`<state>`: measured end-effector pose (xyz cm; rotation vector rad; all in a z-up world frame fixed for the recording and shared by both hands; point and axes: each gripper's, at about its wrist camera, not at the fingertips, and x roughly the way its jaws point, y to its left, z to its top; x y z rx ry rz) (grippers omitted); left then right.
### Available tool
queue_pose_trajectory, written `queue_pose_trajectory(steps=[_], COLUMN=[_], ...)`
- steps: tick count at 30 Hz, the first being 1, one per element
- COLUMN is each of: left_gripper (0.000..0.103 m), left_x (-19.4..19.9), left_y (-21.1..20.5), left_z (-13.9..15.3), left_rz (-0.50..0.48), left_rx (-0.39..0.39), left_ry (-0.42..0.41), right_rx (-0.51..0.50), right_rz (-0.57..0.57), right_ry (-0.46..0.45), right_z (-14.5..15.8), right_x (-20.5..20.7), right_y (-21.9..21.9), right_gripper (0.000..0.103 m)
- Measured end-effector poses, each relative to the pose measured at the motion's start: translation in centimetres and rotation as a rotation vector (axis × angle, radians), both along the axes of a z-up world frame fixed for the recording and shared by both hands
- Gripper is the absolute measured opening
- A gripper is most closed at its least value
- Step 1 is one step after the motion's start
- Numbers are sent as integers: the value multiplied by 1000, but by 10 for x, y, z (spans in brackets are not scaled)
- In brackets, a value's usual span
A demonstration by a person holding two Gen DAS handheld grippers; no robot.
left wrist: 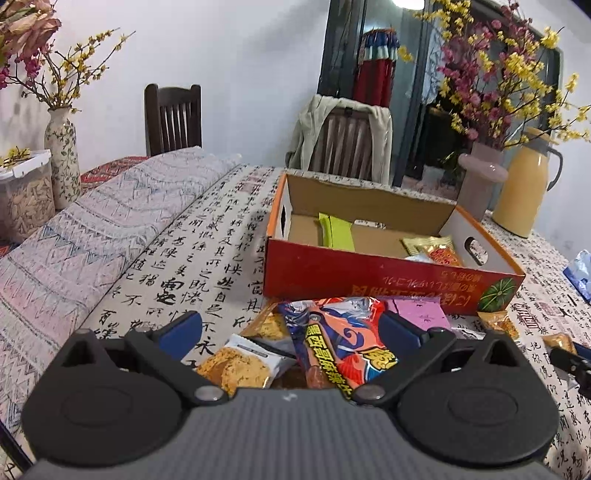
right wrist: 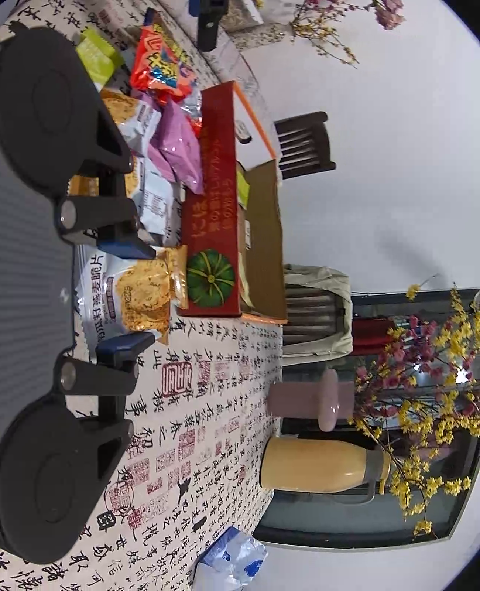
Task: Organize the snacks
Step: 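Lift the cracker packet with the right gripper while the left gripper grasps the orange-blue chip bag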
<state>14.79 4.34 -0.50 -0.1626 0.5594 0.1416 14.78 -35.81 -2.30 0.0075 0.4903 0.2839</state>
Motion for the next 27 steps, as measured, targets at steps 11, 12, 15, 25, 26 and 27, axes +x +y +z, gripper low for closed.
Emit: queue_pose_trajectory(steps=[11,12,15,25,26,27], left_gripper=[103,103,99,56,53,43], left_x=[26,29,34,35,35,34], left_y=[-31,-35,-45,-45,-45,-45], left_z=[-1,-3,-9,-20,-19,-19], left_rz=[-26,-25,-18,-49,-50,-49], left_rx=[39,52,89,44,44,48], left_ry=[103,118,148,197,194,189], right_rx=[44,46,53,70,71,72], right_rz=[5,6,6,9,9,10], right_ry=[-3,-1,0,2,2,1], right_z=[-3,-3,-4,-6,-6,-5], right_x=[0,0,-1,-5,-5,-5], right_y=[-6,-6,-8,-12,-12,-12], right_gripper=[41,41,41,41,41,41])
